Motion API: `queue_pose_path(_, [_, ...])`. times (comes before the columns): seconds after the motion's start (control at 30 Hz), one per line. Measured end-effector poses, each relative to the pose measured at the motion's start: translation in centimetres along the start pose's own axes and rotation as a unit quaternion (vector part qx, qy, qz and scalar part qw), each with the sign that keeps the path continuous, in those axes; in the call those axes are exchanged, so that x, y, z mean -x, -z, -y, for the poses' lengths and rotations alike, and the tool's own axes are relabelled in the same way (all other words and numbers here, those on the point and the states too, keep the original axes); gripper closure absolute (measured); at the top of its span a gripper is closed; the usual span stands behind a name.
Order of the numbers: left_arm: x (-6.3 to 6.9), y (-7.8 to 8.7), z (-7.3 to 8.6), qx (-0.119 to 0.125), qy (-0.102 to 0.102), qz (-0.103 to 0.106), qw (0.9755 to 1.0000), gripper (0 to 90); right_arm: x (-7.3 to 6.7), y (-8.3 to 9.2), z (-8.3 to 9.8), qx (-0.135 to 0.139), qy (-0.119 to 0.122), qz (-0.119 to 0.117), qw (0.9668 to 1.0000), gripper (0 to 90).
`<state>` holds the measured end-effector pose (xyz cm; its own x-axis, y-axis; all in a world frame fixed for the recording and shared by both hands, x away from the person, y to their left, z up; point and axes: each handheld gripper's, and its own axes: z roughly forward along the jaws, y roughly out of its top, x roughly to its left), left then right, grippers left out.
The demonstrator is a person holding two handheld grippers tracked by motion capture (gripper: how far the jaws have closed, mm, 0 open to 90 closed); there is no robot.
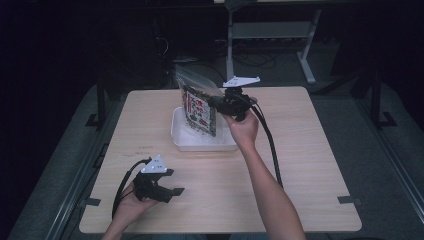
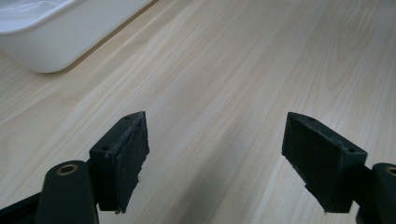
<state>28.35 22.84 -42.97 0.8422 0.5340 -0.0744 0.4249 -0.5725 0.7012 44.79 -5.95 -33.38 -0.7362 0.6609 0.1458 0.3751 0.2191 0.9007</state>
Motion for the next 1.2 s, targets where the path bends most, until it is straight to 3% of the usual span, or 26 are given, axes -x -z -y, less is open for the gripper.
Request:
queue_pose_path(0.07, [0.0, 0.0, 0.0, 0.0, 0.001, 0.0, 1.0, 22.0, 0.2, 0.1, 0.0, 0.002, -0.01, -0.003, 0.9999, 63.7])
queue_pose_path(0.13, [0.0, 0.0, 0.0, 0.001, 0.001, 0.0, 1.0, 22.0, 0.5, 0.2, 0.0, 0.003, -0.023, -0.009, 0.9997, 61.9])
queue_pose_path(0.47, [0.0, 0.0, 0.0, -0.001, -0.002, 0.0, 1.0, 22.0, 0.2, 0.9, -0.2, -0.003, -0.022, -0.013, 0.9997, 48.3])
queue_pose_path(1.2, [0.0, -0.1, -0.1, -0.002, -0.001, 0.001, 1.0, 21.9, -0.4, 2.8, 0.4, -0.013, -0.01, -0.032, 0.9993, 41.2])
